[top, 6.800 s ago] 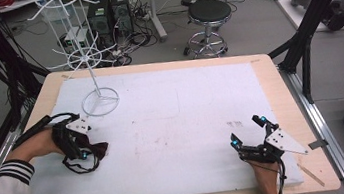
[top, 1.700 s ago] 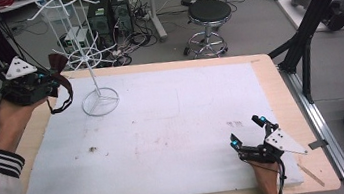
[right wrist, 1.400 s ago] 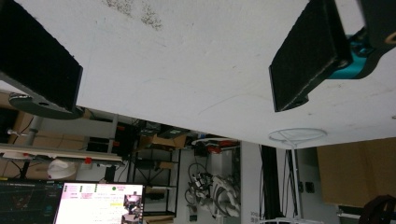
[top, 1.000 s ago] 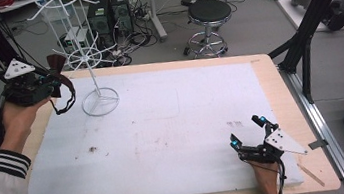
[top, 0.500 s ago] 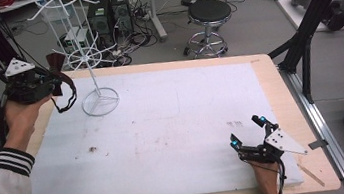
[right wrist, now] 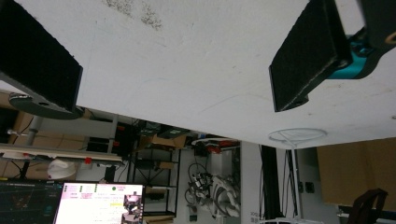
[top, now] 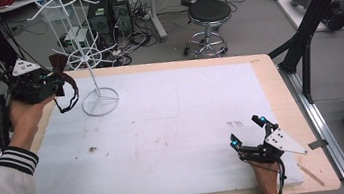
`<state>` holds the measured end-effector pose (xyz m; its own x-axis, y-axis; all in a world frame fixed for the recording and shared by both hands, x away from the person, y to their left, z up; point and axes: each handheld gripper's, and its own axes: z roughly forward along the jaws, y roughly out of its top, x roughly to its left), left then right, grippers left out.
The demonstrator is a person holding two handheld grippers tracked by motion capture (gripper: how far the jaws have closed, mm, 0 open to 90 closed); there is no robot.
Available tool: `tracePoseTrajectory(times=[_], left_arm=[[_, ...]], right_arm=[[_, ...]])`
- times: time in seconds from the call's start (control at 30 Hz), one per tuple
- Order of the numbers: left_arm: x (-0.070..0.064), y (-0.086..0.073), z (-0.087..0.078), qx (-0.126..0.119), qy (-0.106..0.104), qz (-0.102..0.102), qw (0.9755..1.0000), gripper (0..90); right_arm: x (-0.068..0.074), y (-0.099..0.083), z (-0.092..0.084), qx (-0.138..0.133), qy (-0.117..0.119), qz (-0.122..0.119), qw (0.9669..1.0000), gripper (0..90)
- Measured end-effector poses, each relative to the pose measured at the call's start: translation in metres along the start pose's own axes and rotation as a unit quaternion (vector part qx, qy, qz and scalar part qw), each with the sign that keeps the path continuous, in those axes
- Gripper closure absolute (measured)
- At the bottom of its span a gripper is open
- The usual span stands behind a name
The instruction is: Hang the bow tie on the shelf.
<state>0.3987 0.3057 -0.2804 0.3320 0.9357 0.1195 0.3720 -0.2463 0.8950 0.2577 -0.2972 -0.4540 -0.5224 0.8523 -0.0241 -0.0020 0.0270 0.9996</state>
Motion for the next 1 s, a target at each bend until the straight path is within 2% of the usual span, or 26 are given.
tracePoseTrajectory(times=[0.43, 0.6, 0.9, 1.0], left_arm=[[-0.005, -0.003, 0.008, 0.012, 0.009, 0.012, 0.9998, 75.6], [-0.007, -0.004, 0.011, 0.009, 0.016, 0.008, 0.9998, 75.6], [-0.014, -0.005, 0.016, 0.008, 0.029, 0.025, 0.9992, 75.7], [-0.015, -0.009, 0.019, 0.005, 0.03, 0.019, 0.9994, 75.7]], right_arm=[[0.0, 0.0, 0.0, -0.001, 0.001, -0.002, 1.0, 1.9], [0.0, 0.0, 0.0, 0.0, 0.001, 0.0, 1.0, 1.9], [-0.001, 0.0, 0.0, -0.001, 0.0, 0.0, 1.0, 1.9], [-0.001, 0.0, 0.0, -0.001, 0.001, 0.0, 1.0, 1.9]])
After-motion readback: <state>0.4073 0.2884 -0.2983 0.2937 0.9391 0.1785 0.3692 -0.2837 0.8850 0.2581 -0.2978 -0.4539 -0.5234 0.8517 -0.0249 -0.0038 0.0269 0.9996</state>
